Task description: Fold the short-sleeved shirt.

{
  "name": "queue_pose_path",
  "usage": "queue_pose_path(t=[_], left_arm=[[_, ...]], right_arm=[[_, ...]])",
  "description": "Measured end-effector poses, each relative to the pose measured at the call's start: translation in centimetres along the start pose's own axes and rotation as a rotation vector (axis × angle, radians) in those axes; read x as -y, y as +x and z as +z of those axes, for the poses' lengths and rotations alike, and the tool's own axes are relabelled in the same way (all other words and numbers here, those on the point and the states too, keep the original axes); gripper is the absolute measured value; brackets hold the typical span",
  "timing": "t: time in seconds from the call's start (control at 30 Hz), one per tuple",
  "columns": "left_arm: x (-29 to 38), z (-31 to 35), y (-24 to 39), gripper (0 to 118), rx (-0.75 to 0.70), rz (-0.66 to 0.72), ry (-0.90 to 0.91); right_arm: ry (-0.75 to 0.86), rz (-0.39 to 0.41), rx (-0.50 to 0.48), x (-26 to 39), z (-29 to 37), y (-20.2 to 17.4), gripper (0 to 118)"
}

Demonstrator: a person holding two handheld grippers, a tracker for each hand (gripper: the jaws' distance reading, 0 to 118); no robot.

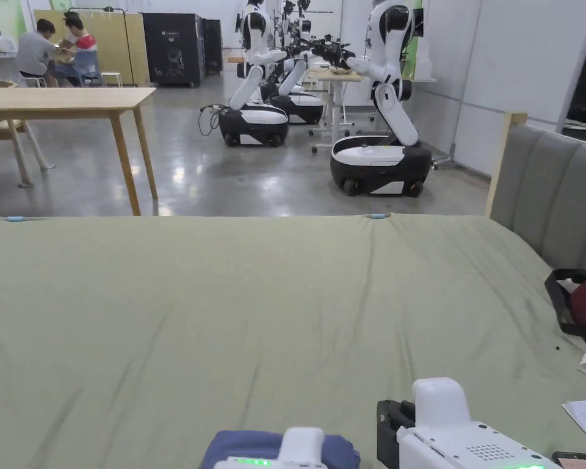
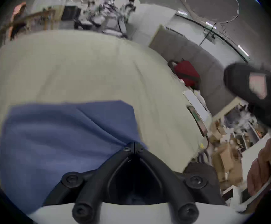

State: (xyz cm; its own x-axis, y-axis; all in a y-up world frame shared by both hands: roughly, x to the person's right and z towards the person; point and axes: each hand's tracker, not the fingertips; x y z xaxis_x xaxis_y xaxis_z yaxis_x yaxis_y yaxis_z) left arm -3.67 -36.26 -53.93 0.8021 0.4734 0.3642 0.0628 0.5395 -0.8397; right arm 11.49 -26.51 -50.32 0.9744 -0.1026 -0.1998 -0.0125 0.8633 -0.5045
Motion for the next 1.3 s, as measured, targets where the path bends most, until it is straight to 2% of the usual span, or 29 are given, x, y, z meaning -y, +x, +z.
queue_pose_path(t=[0.07,0.13,0.17,0.23,0.27,0.3,0.37,0.4,0.43,0.47,0.5,0.53,0.6,0.63,0.67,0.7,0.73,0.77,0.8,0.83,0.9,0.97,1.03,1.17,1.3], left_arm=[[0.8,-0.1,0.1,0,-0.008,-0.014,0.02],[0.5,2.1,-0.9,0,0.009,0.066,0.074],[0.4,3.5,-1.5,0,0.004,0.077,0.101],[0.0,7.2,-2.8,0,-0.062,0.041,0.168],[0.0,8.9,-3.7,0,-0.098,0.04,0.207],[0.0,10.5,-4.8,2,-0.121,0.062,0.243],[0.1,13.3,-7.1,17,-0.136,0.112,0.303],[0.4,14.2,-8.5,39,-0.141,0.14,0.313],[0.6,14.6,-9.7,89,-0.145,0.165,0.312],[0.7,14.7,-10.9,117,-0.14,0.198,0.287],[1.1,14.7,-12.1,118,-0.119,0.239,0.285],[1.4,14.7,-13.5,118,-0.081,0.325,0.306],[1.7,13.6,-15.7,118,0.059,0.447,0.294],[1.8,12.4,-16.7,118,0.153,0.513,0.246],[2.1,11.1,-17.5,116,0.263,0.557,0.195],[2.5,9.5,-18.0,109,0.371,0.598,0.153],[3.1,8.2,-17.8,80,0.44,0.627,0.163],[3.6,7.1,-17.4,42,0.479,0.652,0.207],[3.4,6.0,-16.9,28,0.423,0.7,0.211],[3.5,5.2,-16.8,28,0.328,0.719,0.194],[3.2,6.4,-16.2,28,0.351,0.68,0.217],[2.2,8.7,-16.4,28,0.264,0.577,0.2],[1.9,12.1,-17.8,28,0.208,0.511,0.216],[2.3,20.0,-25.1,28,0.133,0.508,0.274],[3.0,28.8,-34.8,28,-0.006,0.509,0.287]], right_arm=[[-0.039,-0.032,-0.016,0.4,-0.8,-0.5,5],[-0.09,-0.088,-0.072,1.0,-2.1,-1.0,5],[-0.108,-0.092,-0.083,1.5,-2.9,-1.3,5],[-0.151,-0.1,-0.109,2.2,-4.6,-2.0,5],[-0.172,-0.128,-0.146,2.7,-5.6,-2.3,5],[-0.189,-0.158,-0.194,3.2,-6.4,-2.4,5],[-0.211,-0.191,-0.263,4.4,-7.5,-2.3,5],[-0.236,-0.178,-0.239,4.9,-7.8,-2.2,5],[-0.269,-0.14,-0.175,5.4,-8.2,-2.2,5],[-0.304,-0.107,-0.117,6.0,-8.6,-2.1,5],[-0.34,-0.093,-0.077,6.6,-9.1,-1.7,5],[-0.337,-0.122,-0.102,7.2,-9.5,-1.2,5],[-0.301,-0.233,-0.15,7.8,-9.2,0.0,5],[-0.301,-0.259,-0.159,7.7,-9.1,0.2,5],[-0.304,-0.244,-0.152,7.5,-8.8,0.4,5],[-0.303,-0.232,-0.149,7.4,-8.7,0.3,5],[-0.294,-0.203,-0.144,7.3,-8.6,0.1,5],[-0.285,-0.181,-0.142,7.2,-8.4,0.0,5],[-0.273,-0.176,-0.136,7.1,-8.1,-0.2,5],[-0.258,-0.175,-0.129,7.1,-7.8,-0.2,5],[-0.216,-0.181,-0.159,6.7,-6.9,0.0,5],[-0.169,-0.146,-0.162,6.2,-5.9,-0.2,5],[-0.15,-0.144,-0.163,5.3,-5.2,-0.5,5],[-0.115,-0.128,-0.164,4.0,-4.5,-1.9,5],[-0.09,-0.139,-0.17,3.3,-4.5,-4.0,5]])
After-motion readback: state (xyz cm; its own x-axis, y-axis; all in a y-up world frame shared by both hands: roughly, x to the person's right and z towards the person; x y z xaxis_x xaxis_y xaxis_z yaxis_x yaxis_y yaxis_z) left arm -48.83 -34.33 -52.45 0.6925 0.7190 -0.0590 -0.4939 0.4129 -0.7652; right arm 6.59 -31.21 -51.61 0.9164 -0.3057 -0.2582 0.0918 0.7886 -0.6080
